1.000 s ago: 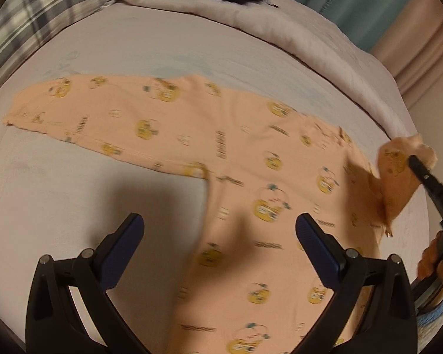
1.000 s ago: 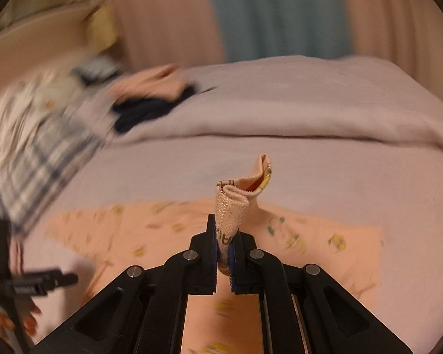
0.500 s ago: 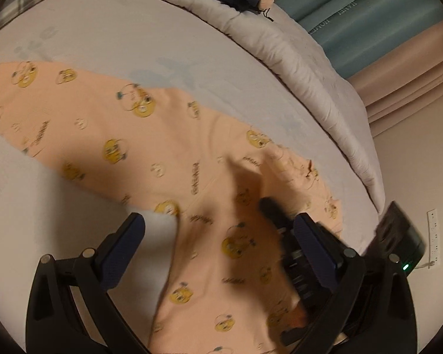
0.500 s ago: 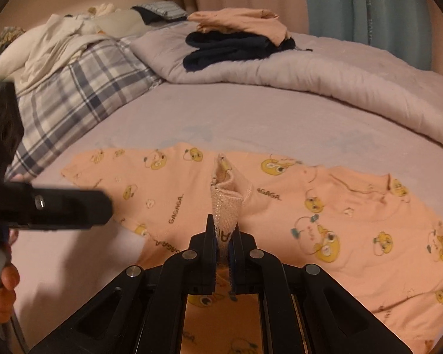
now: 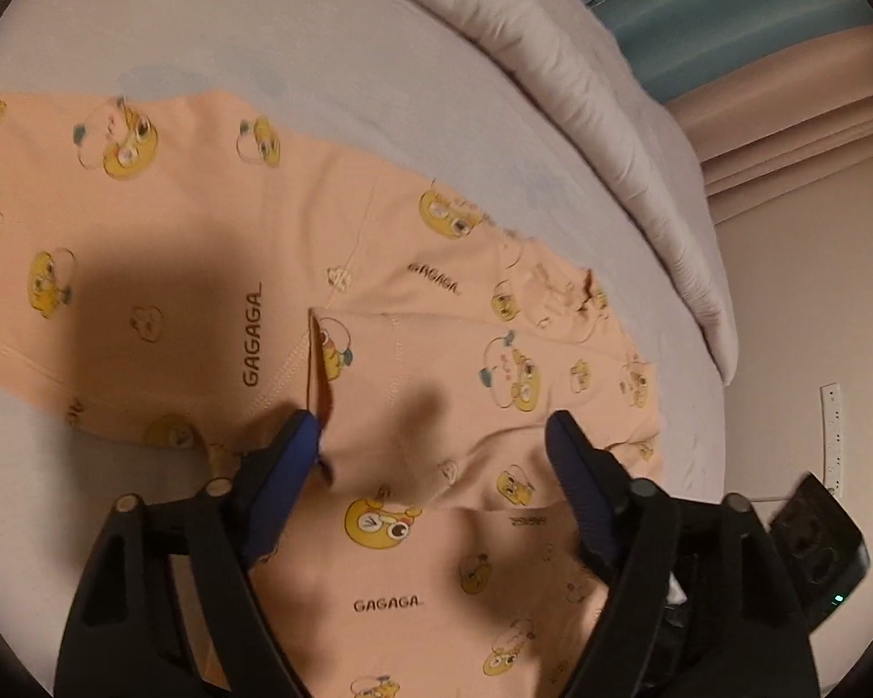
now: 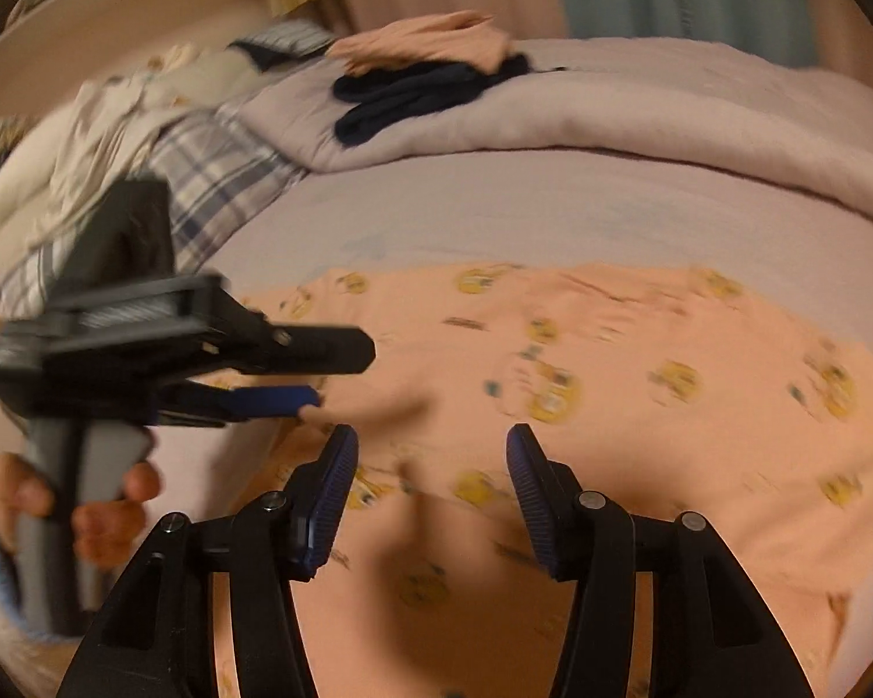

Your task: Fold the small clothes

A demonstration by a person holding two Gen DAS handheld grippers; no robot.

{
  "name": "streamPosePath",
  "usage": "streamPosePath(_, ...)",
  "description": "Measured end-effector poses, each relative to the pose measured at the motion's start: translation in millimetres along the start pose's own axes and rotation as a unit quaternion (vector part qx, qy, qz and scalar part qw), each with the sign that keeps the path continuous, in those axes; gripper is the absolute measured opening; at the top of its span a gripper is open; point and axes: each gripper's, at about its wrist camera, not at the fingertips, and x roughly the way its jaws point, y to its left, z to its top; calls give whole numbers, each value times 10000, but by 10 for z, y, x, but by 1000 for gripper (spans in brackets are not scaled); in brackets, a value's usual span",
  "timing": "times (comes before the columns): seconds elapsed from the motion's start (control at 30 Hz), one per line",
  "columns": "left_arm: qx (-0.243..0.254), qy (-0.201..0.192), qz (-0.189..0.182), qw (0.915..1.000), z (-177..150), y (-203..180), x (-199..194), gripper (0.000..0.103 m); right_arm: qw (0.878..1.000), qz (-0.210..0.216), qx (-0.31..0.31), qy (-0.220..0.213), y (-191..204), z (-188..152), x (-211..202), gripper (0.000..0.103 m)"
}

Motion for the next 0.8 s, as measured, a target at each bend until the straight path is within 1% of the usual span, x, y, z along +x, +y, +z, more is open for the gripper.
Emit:
streamPosePath(0.03,-6,19,30,10000,-3,3,31,78,10000,12,59,-23,-37,-14,-35,53)
streamPosePath(0.1,-11,36,69,10000,-6,19,46,74,9999,2,123,-79,-84,-46,-115,53)
streamPosePath(0.2,-43,37,177,9998,-13,51,29,56,9999,3,150,-84,-95,-89,-138,53)
streamPosePath(0.23,-48,33,251,9997,-16,58,18,46,9998,11,194,-56,-106,-91,-117,53)
streamPosePath(0.27,-34,25,310,9995,-16,69,5,41,9997,11,228,-32,-108,-81,-86,53)
streamPosePath(0.33,38,20,382,9993,-23,92,-20,39,9997,-5,253,-17,-114,-96,-60,53)
streamPosePath(0.4,66,28,483,9988,-23,99,12,28,9996,20,287,6,-122,-115,-46,53)
streamPosePath(0.43,44,45,529,9986,-17,116,32,19,9995,28,298,23,-124,-109,-35,53)
streamPosePath(0.47,-7,72,573,9983,-12,139,52,13,9995,26,301,35,-132,-123,-34,53)
streamPosePath(0.5,-45,74,605,9981,-10,161,62,11,9995,12,301,44,-136,-134,-32,53)
streamPosePath(0.63,-26,-7,742,9972,-31,162,40,11,9996,-35,287,69,-138,-150,-29,53)
streamPosePath(0.8,108,-301,1026,9942,-40,87,-48,8,9993,-84,351,56,-182,-154,-32,53)
